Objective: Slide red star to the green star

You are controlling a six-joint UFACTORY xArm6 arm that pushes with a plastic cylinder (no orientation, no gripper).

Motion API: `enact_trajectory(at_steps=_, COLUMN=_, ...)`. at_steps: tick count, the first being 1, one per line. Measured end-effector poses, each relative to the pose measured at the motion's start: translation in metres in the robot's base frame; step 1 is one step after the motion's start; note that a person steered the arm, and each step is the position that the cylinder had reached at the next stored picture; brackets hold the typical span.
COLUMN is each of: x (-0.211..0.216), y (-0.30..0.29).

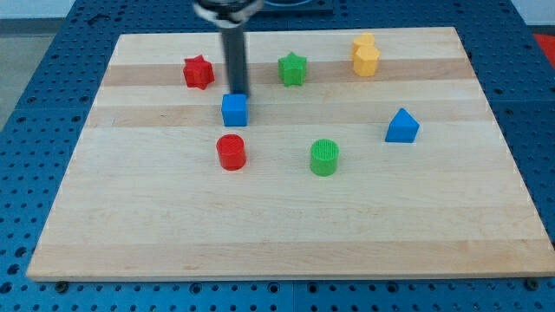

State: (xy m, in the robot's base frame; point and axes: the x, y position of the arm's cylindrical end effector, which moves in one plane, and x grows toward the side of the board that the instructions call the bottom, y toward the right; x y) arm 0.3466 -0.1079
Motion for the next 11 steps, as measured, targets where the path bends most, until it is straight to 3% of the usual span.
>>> enact_trajectory(at_steps=2, x=-0.006, y=-0.108)
enact_trajectory(at_steps=4, x=-0.010, y=-0.062)
enact_trajectory(at_steps=8, x=-0.084, y=-0.059)
enact_trajectory(at_steps=11, x=-0.089, y=-0.006)
